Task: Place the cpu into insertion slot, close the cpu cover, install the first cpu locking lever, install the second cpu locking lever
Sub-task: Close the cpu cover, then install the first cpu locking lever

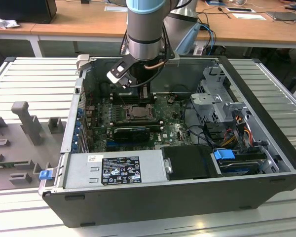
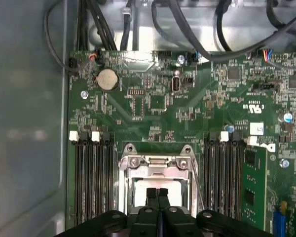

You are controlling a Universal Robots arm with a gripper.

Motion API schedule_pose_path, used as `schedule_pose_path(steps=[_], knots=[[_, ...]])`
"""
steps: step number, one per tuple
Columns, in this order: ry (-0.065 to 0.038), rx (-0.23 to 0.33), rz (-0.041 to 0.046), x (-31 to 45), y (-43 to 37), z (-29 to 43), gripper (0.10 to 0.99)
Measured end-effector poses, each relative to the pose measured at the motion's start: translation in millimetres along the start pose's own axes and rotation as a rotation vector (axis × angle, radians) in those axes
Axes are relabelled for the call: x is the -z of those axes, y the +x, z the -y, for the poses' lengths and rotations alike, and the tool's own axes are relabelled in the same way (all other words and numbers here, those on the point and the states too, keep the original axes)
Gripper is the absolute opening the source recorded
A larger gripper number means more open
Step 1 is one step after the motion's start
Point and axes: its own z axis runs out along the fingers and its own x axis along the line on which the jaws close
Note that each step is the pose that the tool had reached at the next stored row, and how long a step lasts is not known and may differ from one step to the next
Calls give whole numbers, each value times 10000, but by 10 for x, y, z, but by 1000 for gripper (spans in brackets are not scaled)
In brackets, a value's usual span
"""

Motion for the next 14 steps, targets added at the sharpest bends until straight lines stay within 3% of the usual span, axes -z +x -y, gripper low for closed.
schedule_pose_path(steps=[6,14], knots=[[0,-1,0,3,1,82,106],[0,-1,0,102,4,84,106]])
